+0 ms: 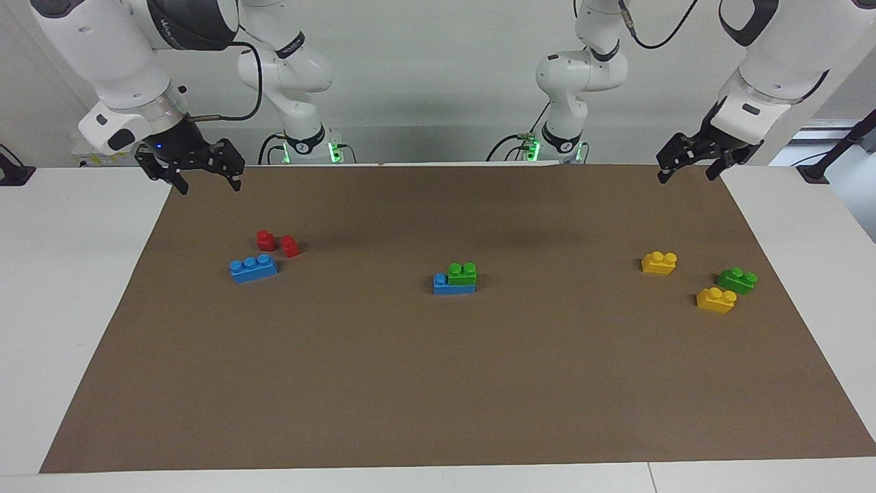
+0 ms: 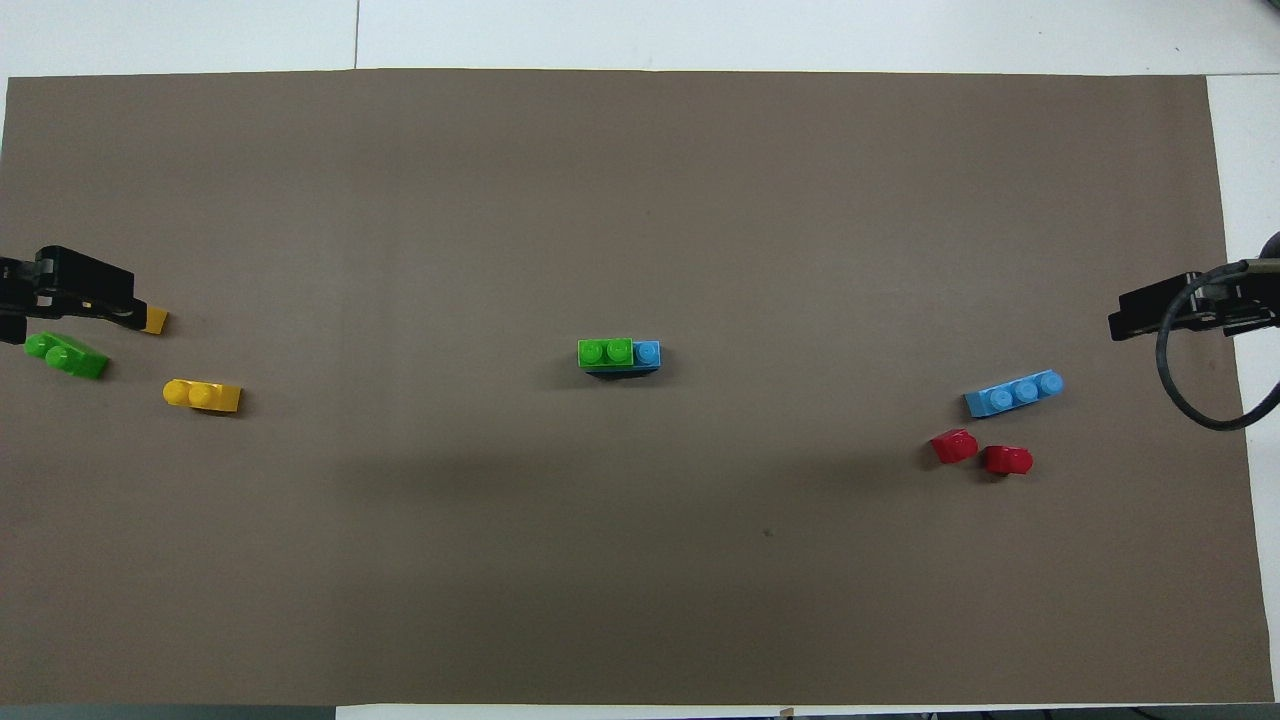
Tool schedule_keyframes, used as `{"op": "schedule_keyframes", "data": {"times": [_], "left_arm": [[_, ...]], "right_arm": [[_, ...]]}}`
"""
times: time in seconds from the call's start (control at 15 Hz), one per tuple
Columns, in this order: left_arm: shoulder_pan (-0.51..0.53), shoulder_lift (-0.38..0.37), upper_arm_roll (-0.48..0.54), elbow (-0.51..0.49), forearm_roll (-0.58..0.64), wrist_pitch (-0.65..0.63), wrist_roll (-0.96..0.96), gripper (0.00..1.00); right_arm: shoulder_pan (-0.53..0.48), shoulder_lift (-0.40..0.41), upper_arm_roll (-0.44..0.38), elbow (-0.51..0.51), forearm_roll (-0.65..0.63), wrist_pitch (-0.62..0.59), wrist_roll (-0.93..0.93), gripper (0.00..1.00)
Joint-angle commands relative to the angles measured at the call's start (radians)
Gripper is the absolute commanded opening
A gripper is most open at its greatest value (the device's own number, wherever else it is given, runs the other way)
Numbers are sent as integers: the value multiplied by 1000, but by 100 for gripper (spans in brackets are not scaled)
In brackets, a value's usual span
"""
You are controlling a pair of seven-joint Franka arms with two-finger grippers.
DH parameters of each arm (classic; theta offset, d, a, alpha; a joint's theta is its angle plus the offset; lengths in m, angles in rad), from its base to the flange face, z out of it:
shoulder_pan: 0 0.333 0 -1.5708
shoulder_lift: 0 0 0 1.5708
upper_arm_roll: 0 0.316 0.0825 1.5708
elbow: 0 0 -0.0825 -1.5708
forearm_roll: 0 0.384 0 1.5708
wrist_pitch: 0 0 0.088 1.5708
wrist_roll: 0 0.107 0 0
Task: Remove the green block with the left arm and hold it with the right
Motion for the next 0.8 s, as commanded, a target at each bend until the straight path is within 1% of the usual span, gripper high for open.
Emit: {"op": "schedule_keyframes", "data": {"times": [0.0, 0.13, 0.4, 0.47, 0.6, 0.73], "left_arm": [[-39, -53, 3, -80, -52, 43, -208, 100], [-59, -66, 3, -111, -84, 84, -337, 100], [-148, -109, 3, -205, -84, 178, -577, 100], [-170, -119, 3, -231, -86, 204, -633, 100], [-217, -138, 3, -277, -86, 244, -750, 100], [-271, -158, 3, -330, -86, 307, -912, 100]], "right_arm": [[-10, 1, 11, -1, -23, 6, -4, 100], [-10, 1, 11, -1, -21, 6, -4, 100], [-10, -1, 11, -2, -23, 6, 4, 100], [-4, -2, 11, -9, -23, 6, 34, 100], [8, -13, 17, -28, -21, 20, 173, 100], [49, -27, 18, -71, -19, 76, 328, 100]]}}
